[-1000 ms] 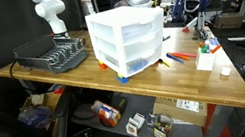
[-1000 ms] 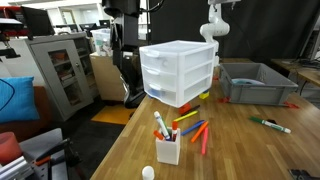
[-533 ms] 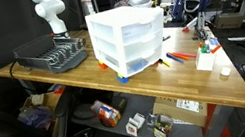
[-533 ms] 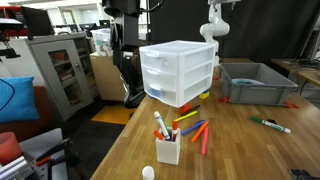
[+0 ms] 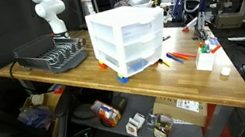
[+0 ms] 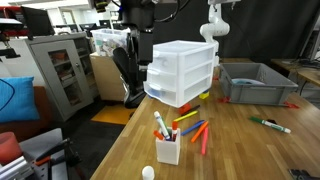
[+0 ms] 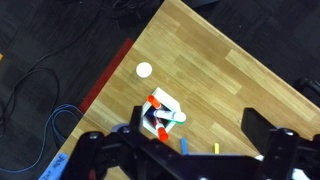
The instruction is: Put the pink marker in the pen holder
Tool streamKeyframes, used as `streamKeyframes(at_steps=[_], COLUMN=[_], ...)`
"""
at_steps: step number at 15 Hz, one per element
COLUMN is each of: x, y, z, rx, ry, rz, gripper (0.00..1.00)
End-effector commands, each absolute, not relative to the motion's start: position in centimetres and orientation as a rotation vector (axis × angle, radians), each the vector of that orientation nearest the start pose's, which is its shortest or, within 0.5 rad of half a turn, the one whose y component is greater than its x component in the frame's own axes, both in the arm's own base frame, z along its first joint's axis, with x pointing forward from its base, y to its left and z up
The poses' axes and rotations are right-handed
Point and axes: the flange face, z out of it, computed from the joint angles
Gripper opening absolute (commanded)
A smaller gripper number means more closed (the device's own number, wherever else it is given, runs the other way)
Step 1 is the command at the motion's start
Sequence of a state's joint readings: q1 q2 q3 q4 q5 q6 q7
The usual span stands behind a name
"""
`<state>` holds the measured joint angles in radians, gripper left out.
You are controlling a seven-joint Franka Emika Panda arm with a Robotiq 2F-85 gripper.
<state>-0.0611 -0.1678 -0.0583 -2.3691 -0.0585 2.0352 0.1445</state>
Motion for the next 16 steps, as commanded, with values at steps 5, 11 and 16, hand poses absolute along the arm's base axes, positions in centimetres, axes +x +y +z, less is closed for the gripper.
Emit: streamKeyframes(at_steps=[5, 11, 16], x=[47.9, 48.2, 51.3], y=[-6.8, -6.8, -8.1], z=[34.8, 35.0, 33.7], rx=[-3.045, -3.044, -2.91], ry=[0.49, 0.492, 0.75], rz=[0.267, 0.259, 0.148], gripper=[1.0, 1.0, 1.0])
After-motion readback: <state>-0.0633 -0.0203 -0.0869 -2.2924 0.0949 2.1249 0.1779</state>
